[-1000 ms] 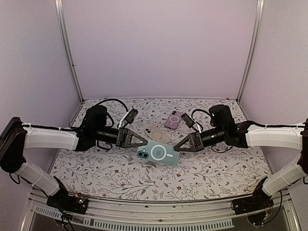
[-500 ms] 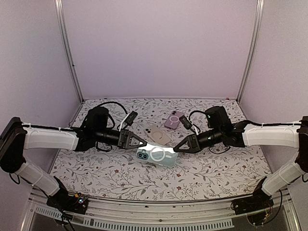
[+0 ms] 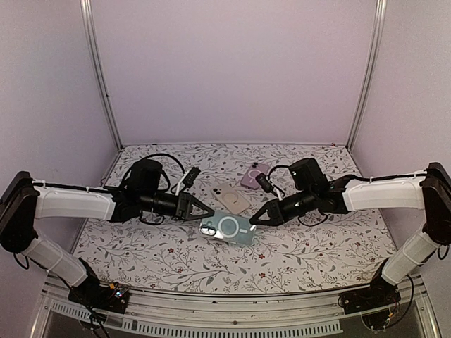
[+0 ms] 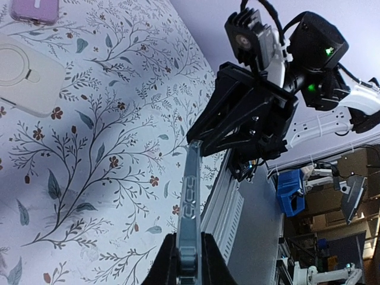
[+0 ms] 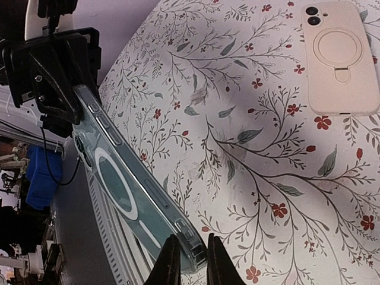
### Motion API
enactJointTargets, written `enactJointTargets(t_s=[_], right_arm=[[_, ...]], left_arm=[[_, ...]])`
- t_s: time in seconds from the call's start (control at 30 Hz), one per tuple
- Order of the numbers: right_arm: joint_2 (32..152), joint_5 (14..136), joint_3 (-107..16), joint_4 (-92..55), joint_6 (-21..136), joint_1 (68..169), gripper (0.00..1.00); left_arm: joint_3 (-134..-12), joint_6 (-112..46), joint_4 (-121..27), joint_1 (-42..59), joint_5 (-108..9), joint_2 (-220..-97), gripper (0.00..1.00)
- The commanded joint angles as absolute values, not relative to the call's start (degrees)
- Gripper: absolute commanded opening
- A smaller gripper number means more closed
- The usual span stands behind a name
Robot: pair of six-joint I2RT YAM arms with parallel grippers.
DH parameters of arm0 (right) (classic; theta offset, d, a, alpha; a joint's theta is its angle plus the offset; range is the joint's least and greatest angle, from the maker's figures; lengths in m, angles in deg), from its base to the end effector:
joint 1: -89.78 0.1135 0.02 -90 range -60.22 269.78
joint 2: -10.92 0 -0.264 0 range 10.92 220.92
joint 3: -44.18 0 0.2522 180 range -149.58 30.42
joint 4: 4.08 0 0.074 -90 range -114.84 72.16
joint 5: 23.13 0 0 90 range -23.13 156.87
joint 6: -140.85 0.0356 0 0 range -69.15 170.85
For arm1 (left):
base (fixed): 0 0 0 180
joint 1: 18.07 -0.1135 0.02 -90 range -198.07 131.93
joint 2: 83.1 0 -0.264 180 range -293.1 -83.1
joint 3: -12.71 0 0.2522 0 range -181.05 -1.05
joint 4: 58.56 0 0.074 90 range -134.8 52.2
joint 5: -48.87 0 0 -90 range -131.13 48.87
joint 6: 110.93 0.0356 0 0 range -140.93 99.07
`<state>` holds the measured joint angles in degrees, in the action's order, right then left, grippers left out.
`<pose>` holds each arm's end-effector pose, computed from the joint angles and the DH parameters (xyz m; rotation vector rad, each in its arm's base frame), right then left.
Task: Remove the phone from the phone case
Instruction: Remove the top right corner of the phone case from the phone.
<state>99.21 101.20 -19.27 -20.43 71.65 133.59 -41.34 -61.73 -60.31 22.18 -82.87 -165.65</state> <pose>0.2162 0.2352 0.2033 -0.8235 2.3278 1.2313 0.2115 -0.2101 0.2097 0.5184 2.2566 -1.5552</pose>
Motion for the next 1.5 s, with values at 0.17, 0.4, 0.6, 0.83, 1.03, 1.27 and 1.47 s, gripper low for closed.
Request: enactJointTargets(t_s=[0.17, 0.4, 0.6, 0.83, 1.03, 1.27, 1.47], right_arm=[[103.9, 95.4, -21.9, -23.8, 72.4, 135.4, 0.0], [105.0, 94.8, -22.5, -23.9, 72.4, 135.7, 0.0], [103.5, 95.5, -23.1, -24.0, 71.1, 135.7, 0.13], [96.6, 96.4, -24.1, -26.7, 64.5, 135.4, 0.69], [88.6, 90.9, -25.2, -33.0, 66.5, 133.2, 0.79], [81.5, 92.2, -24.3, -36.9, 73.2, 126.7, 0.94], [79.2, 107.7, -22.7, -36.6, 81.2, 117.2, 0.96]], left_arm=[[-42.3, -61.8, -61.7, 23.3, -79.1, -165.4, 0.0], [-42.3, -61.4, -60.7, 23.3, -78.3, -165.2, 0.0], [-42.9, -60.3, -58.5, 23.3, -77.7, -164.5, 0.0], [-49.6, -49.0, -47.2, 24.0, -76.5, -161.6, 0.0], [-55.1, -29.6, -41.1, 28.2, -66.5, -157.2, 0.0], [-49.8, -0.2, -51.0, 35.9, -57.6, -150.6, 0.0], [-44.9, 20.7, -55.1, 40.3, -55.8, -147.9, 0.0]])
